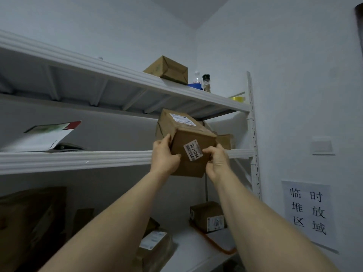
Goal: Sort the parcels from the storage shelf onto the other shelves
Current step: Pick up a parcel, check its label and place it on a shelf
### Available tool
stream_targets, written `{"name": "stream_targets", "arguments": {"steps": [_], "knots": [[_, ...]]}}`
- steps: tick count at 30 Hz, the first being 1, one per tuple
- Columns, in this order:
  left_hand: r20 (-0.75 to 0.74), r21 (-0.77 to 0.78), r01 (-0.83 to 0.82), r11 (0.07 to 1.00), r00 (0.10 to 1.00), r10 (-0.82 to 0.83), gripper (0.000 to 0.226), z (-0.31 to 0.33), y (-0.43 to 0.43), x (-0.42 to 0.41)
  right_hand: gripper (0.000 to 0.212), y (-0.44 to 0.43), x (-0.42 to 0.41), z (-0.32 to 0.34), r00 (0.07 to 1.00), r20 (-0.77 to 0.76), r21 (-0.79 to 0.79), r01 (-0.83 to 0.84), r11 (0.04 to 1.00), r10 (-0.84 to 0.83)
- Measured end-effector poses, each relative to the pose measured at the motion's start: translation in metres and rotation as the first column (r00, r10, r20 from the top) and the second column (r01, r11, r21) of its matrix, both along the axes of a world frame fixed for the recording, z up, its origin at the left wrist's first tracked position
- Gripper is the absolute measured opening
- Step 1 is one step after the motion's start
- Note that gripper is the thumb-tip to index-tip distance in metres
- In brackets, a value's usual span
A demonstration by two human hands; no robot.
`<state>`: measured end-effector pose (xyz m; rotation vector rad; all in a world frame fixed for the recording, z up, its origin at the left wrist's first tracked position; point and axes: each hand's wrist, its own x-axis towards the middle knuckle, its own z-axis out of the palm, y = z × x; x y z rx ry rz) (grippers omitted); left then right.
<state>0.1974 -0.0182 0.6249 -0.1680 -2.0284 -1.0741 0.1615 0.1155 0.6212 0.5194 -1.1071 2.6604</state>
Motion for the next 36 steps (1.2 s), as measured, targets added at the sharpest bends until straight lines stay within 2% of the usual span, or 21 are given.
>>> {"name": "stream_targets", "arguments": {"steps": [2,4,7,11,12,14,17,19,23,26,30,36], "knots": [[-0.039,0.004,-0.052,0.999,0.998,0.052,0.068,0.004,0.0,-0.008,0.048,-0.002,-0.015,0.003,0.997,-0.024,-0.008,0.068,0.998,-0.068],[-0.077,0.012,-0.144,0.99,0.986,0.145,0.059,0.006,0.003,-0.019,0.043,-0.001,-0.03,0.003,0.982,0.017,-0.036,0.187,0.982,-0.187],[-0.095,0.043,-0.299,0.953,0.948,0.302,0.056,0.009,0.011,-0.032,0.024,-0.002,-0.045,0.001,0.939,0.028,0.087,0.339,0.937,-0.342],[-0.053,0.162,-0.308,0.938,0.946,0.32,0.052,0.017,0.023,-0.05,0.012,-0.008,-0.067,-0.003,0.896,-0.034,0.236,0.438,0.868,-0.443],[-0.054,0.159,-0.308,0.938,0.946,0.32,0.051,0.018,0.024,-0.055,0.01,-0.009,-0.071,-0.003,0.899,-0.044,0.251,0.431,0.867,-0.435],[-0.083,0.133,-0.293,0.947,0.949,0.305,0.052,0.016,0.024,-0.066,0.021,-0.009,-0.078,-0.002,0.908,-0.062,0.294,0.413,0.862,-0.414],[-0.112,0.102,-0.21,0.972,0.969,0.221,0.069,0.01,0.023,-0.075,0.034,-0.009,-0.085,-0.002,0.935,-0.077,0.363,0.35,0.864,-0.346],[-0.071,0.097,-0.183,0.978,0.979,0.191,0.076,0.002,0.022,-0.077,0.04,-0.012,-0.088,-0.008,0.956,-0.079,0.428,0.288,0.856,-0.282],[-0.004,0.089,-0.21,0.974,0.977,0.211,0.069,-0.016,0.023,-0.081,0.046,-0.019,-0.094,-0.028,0.969,-0.058,0.45,0.24,0.86,-0.24],[0.051,0.068,-0.268,0.961,0.963,0.265,0.059,-0.036,0.02,-0.083,0.042,-0.022,-0.1,-0.05,0.973,-0.024,0.456,0.215,0.864,-0.23],[0.192,0.061,-0.331,0.942,0.93,0.314,0.046,-0.076,0.01,-0.081,0.028,-0.028,-0.108,-0.089,0.968,0.053,0.541,0.177,0.822,-0.243],[0.385,0.095,-0.429,0.898,0.848,0.364,0.043,-0.14,-0.02,-0.081,0.019,-0.045,-0.123,-0.159,0.961,0.239,0.737,-0.088,0.67,-0.137]]}}
